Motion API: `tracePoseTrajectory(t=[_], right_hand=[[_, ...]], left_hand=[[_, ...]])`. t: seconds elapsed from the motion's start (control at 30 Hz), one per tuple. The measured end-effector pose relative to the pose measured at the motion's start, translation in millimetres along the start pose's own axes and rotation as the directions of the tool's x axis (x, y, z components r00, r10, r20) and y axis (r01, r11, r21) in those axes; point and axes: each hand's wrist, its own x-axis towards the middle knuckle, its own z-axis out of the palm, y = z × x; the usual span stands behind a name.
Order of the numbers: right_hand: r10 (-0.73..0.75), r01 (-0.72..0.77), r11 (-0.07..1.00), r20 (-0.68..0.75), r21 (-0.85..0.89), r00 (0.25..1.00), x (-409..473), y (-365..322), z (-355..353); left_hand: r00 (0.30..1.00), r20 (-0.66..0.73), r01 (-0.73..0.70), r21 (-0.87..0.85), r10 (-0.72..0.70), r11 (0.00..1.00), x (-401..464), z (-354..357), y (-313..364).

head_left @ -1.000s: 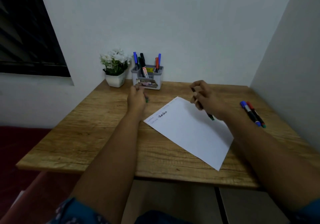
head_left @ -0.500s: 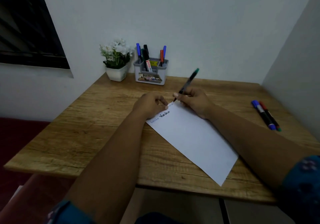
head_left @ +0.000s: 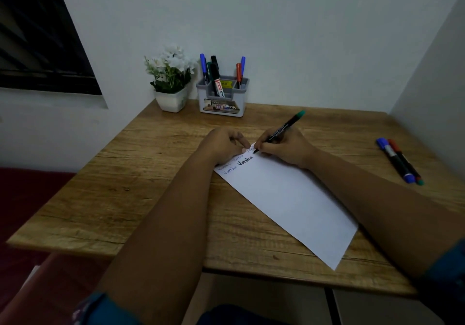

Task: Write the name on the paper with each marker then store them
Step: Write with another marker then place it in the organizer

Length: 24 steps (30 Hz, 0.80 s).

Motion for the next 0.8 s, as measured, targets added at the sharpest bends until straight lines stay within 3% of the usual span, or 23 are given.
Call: tracePoseTrajectory(t=[0.47,0.8], right_hand=[[0.054,-0.050,0.998,-0.093,0.047,0.994,1.9,4.1,-1.3],[0.006,-0.011,0.998,-0.065,-0.068,0.998,1.1,1.4,-2.4]], left_hand=[[1.000,-0.010,0.007,-0.010,-0.007,1.000,-2.7,0.0,1.7],[1.000,-0.004,0.026,-0.019,-0.027,0.999,-2.2,-0.4,2.8]])
